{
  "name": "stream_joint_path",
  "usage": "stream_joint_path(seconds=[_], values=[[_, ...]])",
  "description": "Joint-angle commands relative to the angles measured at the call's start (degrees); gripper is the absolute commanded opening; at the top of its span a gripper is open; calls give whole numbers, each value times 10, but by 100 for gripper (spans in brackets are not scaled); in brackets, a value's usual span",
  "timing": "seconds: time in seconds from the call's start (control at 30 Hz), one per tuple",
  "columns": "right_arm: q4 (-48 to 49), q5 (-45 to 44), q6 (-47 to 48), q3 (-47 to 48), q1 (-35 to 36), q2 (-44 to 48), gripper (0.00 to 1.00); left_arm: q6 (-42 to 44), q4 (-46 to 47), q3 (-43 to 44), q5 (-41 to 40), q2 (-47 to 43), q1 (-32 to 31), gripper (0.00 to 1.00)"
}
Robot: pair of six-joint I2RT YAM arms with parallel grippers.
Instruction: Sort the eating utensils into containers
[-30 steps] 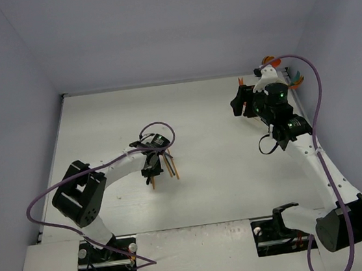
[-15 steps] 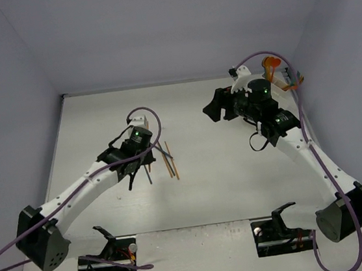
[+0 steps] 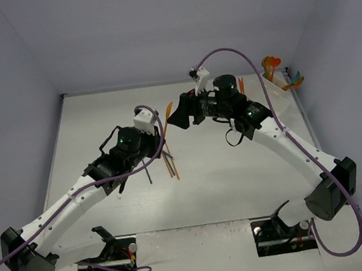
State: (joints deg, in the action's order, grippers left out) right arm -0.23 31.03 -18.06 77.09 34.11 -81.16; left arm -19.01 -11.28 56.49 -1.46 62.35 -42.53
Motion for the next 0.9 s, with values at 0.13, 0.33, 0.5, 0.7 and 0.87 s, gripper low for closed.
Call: stream_joint_path(seconds=[0.13, 0.33, 0.5, 0.7, 0.87], values=[[44, -2, -16, 43, 5, -33, 55, 31, 79, 19, 39, -8, -22, 0], [53, -11, -20, 40, 6, -38, 27, 32, 86, 18, 39, 1, -31, 0], [54, -27, -10, 34, 6, -27, 0, 30, 88, 15, 32, 10, -33, 0], [52, -56, 17, 28, -5, -13, 0, 0, 71, 17, -5, 27, -32, 48], [49, -75, 52, 26, -67, 0, 0, -46, 51, 3, -58, 29, -30, 76]])
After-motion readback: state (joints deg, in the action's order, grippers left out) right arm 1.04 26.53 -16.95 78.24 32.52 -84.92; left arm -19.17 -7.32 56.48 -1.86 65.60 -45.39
